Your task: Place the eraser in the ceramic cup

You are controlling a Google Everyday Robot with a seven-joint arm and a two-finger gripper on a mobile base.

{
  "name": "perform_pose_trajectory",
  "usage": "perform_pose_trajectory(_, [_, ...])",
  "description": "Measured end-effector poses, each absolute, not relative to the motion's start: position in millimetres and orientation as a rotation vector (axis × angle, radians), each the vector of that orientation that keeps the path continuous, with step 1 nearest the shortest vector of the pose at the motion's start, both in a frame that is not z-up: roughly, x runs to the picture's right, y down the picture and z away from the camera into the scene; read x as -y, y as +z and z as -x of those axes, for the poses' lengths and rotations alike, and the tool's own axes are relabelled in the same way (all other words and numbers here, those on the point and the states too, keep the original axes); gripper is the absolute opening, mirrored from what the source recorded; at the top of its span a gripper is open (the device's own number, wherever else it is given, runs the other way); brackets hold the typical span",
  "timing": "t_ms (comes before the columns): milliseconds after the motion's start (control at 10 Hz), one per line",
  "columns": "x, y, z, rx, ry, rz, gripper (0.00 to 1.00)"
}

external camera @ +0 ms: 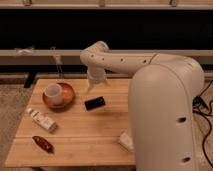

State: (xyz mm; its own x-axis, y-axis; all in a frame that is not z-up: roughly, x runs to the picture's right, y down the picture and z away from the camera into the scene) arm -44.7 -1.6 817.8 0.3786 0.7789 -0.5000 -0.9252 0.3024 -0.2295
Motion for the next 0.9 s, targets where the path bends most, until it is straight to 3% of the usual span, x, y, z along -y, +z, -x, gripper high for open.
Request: perform_pose_trajectory(900, [-3.6,836.0,41.9,-0.188,0.854,0.589,0.80])
